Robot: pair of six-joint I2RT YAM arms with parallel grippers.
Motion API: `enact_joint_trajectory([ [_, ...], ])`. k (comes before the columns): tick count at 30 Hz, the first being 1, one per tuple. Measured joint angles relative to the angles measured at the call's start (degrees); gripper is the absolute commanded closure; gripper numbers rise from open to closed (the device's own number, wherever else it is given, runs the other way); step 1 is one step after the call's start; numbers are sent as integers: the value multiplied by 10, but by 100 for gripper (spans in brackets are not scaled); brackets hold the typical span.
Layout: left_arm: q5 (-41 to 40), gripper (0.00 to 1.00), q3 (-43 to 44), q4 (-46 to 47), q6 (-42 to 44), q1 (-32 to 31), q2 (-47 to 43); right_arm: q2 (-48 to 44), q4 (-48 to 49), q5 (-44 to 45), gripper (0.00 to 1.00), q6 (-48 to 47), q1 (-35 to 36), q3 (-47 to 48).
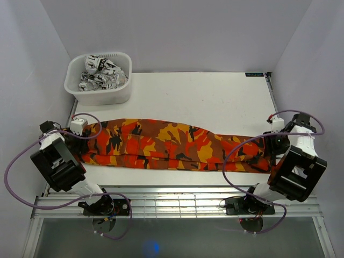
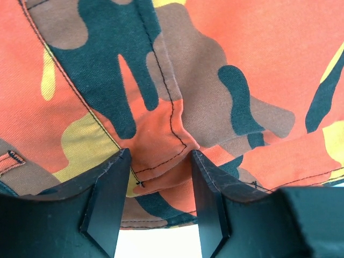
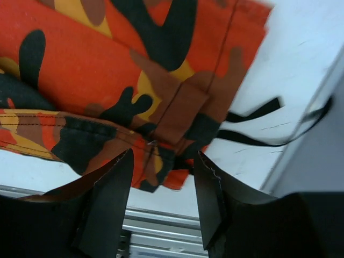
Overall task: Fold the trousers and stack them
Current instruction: Fold the trousers
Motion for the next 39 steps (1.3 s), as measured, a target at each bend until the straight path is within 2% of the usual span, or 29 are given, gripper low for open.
enact_joint_trajectory([
  [3,-1,40,-14,1,7,0,-14,8,-2,3,45,29,-14,-42],
  [11,-4,40,-20,-2,13,0,-34,54,39,2,41,76,-34,-70],
  [15,-4,40,-20,-4,13,0,-36,67,53,0,45,92,-36,-72],
  [16,-4,40,-20,-5,13,0,-36,68,54,-1,48,95,-37,-72],
  [17,-4,40,-20,-5,13,0,-36,69,55,-3,58,98,-37,-71],
  [19,-4,40,-20,-6,13,0,-36,73,57,-9,70,101,-41,-68],
  [20,-4,40,-20,-6,14,0,-36,76,58,-14,79,101,-42,-65],
  [23,-4,40,-21,-6,14,0,-36,79,51,-33,92,100,-42,-59],
  [33,-10,40,-29,-1,18,0,-36,74,7,-62,92,74,-47,41],
  [39,-10,40,-30,-2,17,0,-36,75,9,-55,92,34,-47,56],
])
